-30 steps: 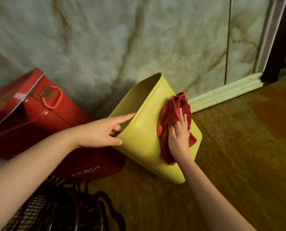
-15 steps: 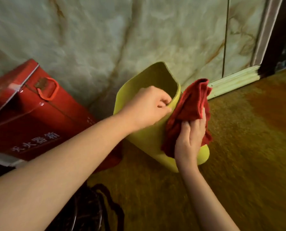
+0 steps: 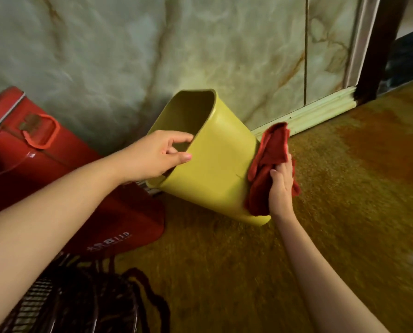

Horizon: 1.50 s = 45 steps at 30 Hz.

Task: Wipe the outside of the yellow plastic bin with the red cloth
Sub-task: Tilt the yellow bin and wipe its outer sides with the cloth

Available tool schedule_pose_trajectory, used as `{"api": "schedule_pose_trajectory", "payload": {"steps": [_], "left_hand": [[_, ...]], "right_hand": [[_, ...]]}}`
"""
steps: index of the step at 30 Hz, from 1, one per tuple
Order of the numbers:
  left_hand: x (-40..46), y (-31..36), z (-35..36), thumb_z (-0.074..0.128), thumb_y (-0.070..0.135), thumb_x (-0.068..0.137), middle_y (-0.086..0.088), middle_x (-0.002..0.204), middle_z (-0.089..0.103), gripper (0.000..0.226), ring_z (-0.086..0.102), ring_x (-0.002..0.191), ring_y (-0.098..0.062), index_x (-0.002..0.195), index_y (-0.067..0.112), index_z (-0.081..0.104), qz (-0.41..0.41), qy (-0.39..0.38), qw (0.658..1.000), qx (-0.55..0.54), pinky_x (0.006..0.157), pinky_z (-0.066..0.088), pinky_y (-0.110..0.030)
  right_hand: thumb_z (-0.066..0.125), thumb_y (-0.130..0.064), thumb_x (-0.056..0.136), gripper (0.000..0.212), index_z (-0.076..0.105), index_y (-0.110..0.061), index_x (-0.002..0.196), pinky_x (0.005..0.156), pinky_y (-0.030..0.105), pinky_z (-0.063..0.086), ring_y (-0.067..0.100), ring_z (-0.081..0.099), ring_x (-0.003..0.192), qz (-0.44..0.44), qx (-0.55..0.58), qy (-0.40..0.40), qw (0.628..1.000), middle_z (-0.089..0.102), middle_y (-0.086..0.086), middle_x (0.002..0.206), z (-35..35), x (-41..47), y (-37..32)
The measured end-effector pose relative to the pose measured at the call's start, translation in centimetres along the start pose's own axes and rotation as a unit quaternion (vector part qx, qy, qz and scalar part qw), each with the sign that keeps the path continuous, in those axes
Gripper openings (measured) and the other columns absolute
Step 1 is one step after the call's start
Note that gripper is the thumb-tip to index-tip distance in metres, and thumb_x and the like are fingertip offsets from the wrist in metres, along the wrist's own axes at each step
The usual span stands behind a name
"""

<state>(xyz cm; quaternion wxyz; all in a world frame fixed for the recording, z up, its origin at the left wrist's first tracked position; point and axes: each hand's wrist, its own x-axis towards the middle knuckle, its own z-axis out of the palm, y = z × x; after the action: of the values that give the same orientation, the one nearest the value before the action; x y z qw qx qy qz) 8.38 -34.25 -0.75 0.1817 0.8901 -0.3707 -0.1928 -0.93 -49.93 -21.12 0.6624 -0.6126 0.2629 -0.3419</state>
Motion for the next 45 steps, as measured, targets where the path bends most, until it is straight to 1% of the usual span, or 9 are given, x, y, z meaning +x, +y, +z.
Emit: {"api": "schedule_pose_trajectory", "payload": {"steps": [7, 13, 16, 21, 25, 27, 34, 40, 45], "left_hand": [[1.0, 1.5, 0.2, 0.057, 0.018, 0.083, 0.017, 0.065, 0.069, 0.046, 0.063, 0.062, 0.009, 0.127, 0.026, 0.043, -0.006, -0.001, 1.0, -0.026, 0.06, 0.049, -0.006], [2.1, 2.7, 1.0, 0.053, 0.012, 0.086, -0.028, 0.096, 0.069, 0.036, 0.053, 0.078, -0.022, 0.116, 0.032, 0.053, 0.013, -0.004, 0.997, -0.07, 0.077, 0.044, -0.039], [2.0, 2.1, 0.7, 0.054, 0.011, 0.085, -0.013, 0.082, 0.069, 0.037, 0.056, 0.068, -0.015, 0.115, 0.032, 0.054, 0.004, 0.02, 0.996, -0.083, 0.068, 0.045, -0.027], [1.6, 1.1, 0.2, 0.054, 0.015, 0.085, 0.001, 0.088, 0.07, 0.046, 0.065, 0.059, 0.004, 0.129, 0.012, 0.045, -0.047, 0.012, 0.99, -0.132, 0.05, 0.048, -0.01], [2.0, 1.9, 0.0, 0.05, 0.012, 0.087, 0.011, 0.065, 0.074, 0.026, 0.066, 0.055, -0.001, 0.106, 0.026, 0.06, -0.022, -0.026, 0.984, -0.173, 0.045, 0.048, -0.013], [2.1, 2.4, 0.0, 0.05, 0.015, 0.088, 0.01, 0.063, 0.074, 0.023, 0.066, 0.054, -0.005, 0.092, 0.031, 0.065, -0.021, -0.04, 0.981, -0.19, 0.046, 0.049, -0.014], [1.0, 0.1, -1.0, 0.071, 0.022, 0.065, 0.005, 0.104, 0.072, 0.076, 0.066, 0.096, -0.01, 0.125, 0.042, 0.029, -0.033, -0.076, 0.962, -0.261, 0.075, 0.054, -0.019], [-2.9, -3.6, -0.3, 0.066, 0.013, 0.076, 0.004, 0.094, 0.074, 0.02, 0.063, 0.086, 0.002, 0.095, 0.02, 0.07, 0.048, 0.013, 0.981, 0.19, 0.076, 0.047, -0.016], [-2.7, -0.8, 1.6, 0.058, 0.024, 0.08, 0.0, 0.087, 0.076, 0.016, 0.066, 0.08, -0.014, 0.09, 0.021, 0.07, 0.141, 0.071, 0.955, 0.252, 0.061, 0.037, -0.019]], "right_hand": [[0.028, -0.027, 0.076, 0.056, 0.037, -0.021, 0.131, 0.118, 0.049, 0.011, 0.029, 0.015, 0.143, 0.129, 0.104, 0.082, 0.983, 0.025, 0.014, 0.153, -1.0, 0.0, 1.9], [0.025, -0.046, 0.091, 0.047, 0.025, -0.045, 0.138, 0.109, 0.023, -0.021, 0.009, -0.009, 0.145, -0.131, -0.054, 0.037, 0.989, -0.005, -0.029, 0.152, 7.2, -4.9, -4.0], [0.023, -0.051, 0.092, 0.045, 0.017, -0.054, 0.136, 0.113, 0.037, -0.016, 0.01, -0.007, 0.145, -0.135, -0.147, 0.033, 0.979, 0.0, -0.021, 0.153, 6.5, -3.4, -2.5], [0.034, -0.028, 0.095, 0.035, 0.049, -0.026, 0.127, 0.11, 0.068, 0.002, 0.018, -0.006, 0.146, 0.147, -0.068, 0.049, 0.986, 0.005, -0.011, 0.158, 1.7, -1.3, 1.8], [0.034, -0.04, 0.085, 0.023, 0.055, -0.038, 0.095, 0.109, 0.056, -0.009, 0.012, -0.012, 0.144, -0.06, -0.072, -0.017, 0.995, 0.003, -0.023, 0.152, 5.1, -3.1, -2.5], [0.031, -0.044, 0.087, 0.032, 0.047, -0.053, 0.114, 0.109, 0.056, -0.007, 0.012, -0.012, 0.144, -0.154, -0.108, -0.048, 0.981, 0.0, -0.024, 0.151, 6.1, -2.6, -4.4], [0.028, -0.043, 0.088, 0.047, 0.034, -0.043, 0.135, 0.112, 0.064, -0.002, 0.014, -0.007, 0.145, -0.077, -0.127, -0.042, 0.988, 0.008, -0.013, 0.158, 4.6, 0.6, -4.8], [0.027, -0.045, 0.089, 0.043, 0.025, -0.056, 0.13, 0.113, 0.062, 0.0, 0.015, -0.004, 0.145, -0.078, -0.125, -0.036, 0.988, 0.009, -0.012, 0.158, 4.7, 0.9, -4.4], [0.033, -0.029, 0.093, 0.041, 0.042, -0.028, 0.134, 0.112, 0.042, 0.016, 0.023, 0.022, 0.141, -0.02, -0.037, 0.008, 0.999, 0.034, 0.001, 0.15, 2.5, 2.2, -4.2]]}}
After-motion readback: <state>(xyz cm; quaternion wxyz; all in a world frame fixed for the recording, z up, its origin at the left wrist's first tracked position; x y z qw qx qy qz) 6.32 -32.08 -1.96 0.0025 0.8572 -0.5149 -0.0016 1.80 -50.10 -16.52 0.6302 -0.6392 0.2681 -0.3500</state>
